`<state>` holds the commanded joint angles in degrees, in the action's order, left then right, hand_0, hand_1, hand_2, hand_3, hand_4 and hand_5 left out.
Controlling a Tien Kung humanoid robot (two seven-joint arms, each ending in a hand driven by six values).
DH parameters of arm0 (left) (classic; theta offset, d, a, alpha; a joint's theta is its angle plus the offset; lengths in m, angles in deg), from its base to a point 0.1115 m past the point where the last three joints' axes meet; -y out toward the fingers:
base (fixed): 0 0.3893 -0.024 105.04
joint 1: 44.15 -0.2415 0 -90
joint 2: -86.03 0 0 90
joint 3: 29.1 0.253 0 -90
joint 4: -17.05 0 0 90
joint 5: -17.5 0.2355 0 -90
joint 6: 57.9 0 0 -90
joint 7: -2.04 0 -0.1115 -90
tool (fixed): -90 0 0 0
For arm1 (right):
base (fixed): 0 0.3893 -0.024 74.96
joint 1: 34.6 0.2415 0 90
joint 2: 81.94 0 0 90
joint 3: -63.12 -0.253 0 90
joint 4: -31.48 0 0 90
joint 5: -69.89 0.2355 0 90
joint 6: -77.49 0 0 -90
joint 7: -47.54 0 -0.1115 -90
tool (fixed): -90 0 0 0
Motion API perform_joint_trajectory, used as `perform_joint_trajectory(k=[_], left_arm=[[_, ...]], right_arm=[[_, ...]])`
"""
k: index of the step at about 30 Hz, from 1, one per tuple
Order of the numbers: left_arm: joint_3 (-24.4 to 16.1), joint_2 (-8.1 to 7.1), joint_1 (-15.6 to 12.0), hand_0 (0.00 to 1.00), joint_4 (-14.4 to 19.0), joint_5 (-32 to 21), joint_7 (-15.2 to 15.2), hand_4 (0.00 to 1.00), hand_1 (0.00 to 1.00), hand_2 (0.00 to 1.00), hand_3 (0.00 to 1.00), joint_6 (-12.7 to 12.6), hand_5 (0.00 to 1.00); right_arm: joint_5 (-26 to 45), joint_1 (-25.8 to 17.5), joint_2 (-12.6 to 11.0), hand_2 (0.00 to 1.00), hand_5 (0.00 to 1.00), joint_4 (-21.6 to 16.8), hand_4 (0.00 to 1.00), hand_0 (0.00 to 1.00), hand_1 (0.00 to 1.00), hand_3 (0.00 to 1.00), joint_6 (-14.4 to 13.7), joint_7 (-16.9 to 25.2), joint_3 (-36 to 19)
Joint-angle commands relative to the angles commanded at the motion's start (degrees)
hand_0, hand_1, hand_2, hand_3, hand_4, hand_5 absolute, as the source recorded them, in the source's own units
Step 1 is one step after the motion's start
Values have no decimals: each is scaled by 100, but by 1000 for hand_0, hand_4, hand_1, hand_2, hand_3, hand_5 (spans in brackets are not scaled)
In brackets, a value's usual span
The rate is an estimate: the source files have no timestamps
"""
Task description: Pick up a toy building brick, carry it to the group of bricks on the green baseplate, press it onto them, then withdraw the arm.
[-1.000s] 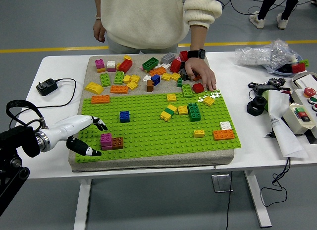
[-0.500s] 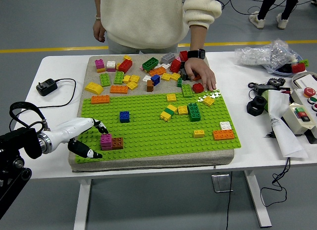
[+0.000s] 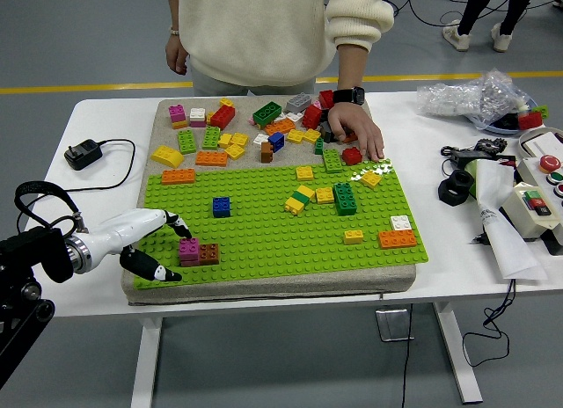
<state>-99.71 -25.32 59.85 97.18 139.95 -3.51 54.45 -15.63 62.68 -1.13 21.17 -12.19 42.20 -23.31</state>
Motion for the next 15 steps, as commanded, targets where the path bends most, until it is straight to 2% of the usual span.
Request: perform_joint_trajectory(k=[10,15], left_arm=[[-108,12,-44,903,86,-39,-6,968,837,734,674,-113,251],[-229,-13,-221,903,334,-57,86,968,837,734,674,-204,251]], right_arm=[[-5,-14,5,718,683,0,998,761,676,737,2,-3,3],[-17,-20,9,718,683,0,998,761,676,737,5,-4,-5]])
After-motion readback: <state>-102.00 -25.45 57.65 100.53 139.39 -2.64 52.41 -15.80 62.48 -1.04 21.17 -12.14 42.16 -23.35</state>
